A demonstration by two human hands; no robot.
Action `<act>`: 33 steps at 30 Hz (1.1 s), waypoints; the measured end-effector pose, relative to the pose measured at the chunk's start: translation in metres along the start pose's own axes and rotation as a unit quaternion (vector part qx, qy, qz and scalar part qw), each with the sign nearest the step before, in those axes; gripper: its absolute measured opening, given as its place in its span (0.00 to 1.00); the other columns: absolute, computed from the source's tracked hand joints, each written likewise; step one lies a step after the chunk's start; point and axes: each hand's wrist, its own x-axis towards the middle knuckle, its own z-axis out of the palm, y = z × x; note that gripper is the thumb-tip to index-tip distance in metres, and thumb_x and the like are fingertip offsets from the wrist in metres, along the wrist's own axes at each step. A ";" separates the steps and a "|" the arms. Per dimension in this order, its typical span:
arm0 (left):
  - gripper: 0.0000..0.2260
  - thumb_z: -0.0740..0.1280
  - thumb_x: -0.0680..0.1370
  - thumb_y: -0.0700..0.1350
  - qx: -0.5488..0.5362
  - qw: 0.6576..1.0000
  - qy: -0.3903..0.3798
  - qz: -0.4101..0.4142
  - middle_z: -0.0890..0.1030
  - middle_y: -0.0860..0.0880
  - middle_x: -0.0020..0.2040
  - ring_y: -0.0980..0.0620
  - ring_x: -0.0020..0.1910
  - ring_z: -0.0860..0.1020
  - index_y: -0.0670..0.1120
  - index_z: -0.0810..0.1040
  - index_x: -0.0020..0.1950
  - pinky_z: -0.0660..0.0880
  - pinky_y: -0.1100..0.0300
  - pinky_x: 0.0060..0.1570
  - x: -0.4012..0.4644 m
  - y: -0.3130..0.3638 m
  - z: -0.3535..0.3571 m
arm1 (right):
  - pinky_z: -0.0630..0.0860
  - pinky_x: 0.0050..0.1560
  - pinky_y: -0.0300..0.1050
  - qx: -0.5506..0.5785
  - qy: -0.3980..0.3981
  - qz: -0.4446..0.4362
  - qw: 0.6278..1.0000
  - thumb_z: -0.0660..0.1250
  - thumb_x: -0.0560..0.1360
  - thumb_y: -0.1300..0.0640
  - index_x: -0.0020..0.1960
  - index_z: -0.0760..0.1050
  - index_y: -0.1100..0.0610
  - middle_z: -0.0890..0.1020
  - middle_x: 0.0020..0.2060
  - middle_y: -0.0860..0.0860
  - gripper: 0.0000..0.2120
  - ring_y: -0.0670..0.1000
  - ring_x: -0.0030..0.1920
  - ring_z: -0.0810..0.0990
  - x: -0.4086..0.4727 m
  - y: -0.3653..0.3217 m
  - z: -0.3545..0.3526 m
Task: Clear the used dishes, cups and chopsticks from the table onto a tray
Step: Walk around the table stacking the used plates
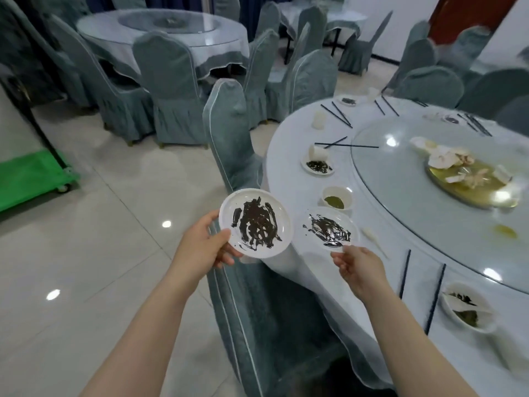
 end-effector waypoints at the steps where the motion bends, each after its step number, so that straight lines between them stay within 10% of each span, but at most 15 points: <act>1: 0.17 0.61 0.81 0.38 0.000 1.000 -0.008 0.005 0.84 0.42 0.32 0.53 0.23 0.77 0.51 0.69 0.69 0.70 0.64 0.21 0.005 0.002 -0.012 | 0.72 0.23 0.35 0.003 -0.007 -0.015 1.000 0.63 0.77 0.63 0.48 0.70 0.62 0.83 0.30 0.58 0.02 0.47 0.25 0.78 -0.010 -0.005 0.015; 15: 0.18 0.61 0.81 0.39 -0.028 0.997 -0.067 0.011 0.84 0.41 0.34 0.53 0.24 0.76 0.51 0.69 0.70 0.70 0.65 0.22 0.058 0.015 -0.136 | 0.69 0.24 0.37 -0.083 -0.113 -0.069 0.988 0.63 0.77 0.64 0.45 0.69 0.60 0.82 0.29 0.57 0.04 0.47 0.24 0.74 -0.107 0.006 0.192; 33: 0.14 0.57 0.83 0.44 0.015 0.994 -0.106 0.005 0.85 0.41 0.38 0.51 0.24 0.78 0.56 0.68 0.68 0.69 0.65 0.22 0.275 0.055 -0.232 | 0.71 0.27 0.39 -0.217 -0.137 -0.172 0.951 0.60 0.78 0.61 0.58 0.77 0.49 0.85 0.36 0.53 0.14 0.48 0.27 0.76 0.036 -0.026 0.415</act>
